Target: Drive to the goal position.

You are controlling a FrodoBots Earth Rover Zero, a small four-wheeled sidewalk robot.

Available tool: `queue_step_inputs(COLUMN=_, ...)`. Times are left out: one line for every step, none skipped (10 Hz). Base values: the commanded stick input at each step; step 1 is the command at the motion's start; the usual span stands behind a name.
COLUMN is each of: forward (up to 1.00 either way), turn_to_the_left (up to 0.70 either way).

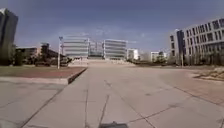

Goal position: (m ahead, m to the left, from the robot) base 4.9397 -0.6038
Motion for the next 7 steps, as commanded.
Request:
queue_step_inputs(forward=0.7, turn_to_the_left=0.01)
queue_step_inputs(forward=0.7, turn_to_the_left=0.08)
queue_step_inputs(forward=0.7, turn_to_the_left=0.28)
queue_step_inputs(forward=0.7, turn_to_the_left=0.28)
queue_step_inputs(forward=0.7, turn_to_the_left=0.15)
queue_step_inputs(forward=0.7, turn_to_the_left=0.02)
queue_step_inputs(forward=0.7, turn_to_the_left=0.01)
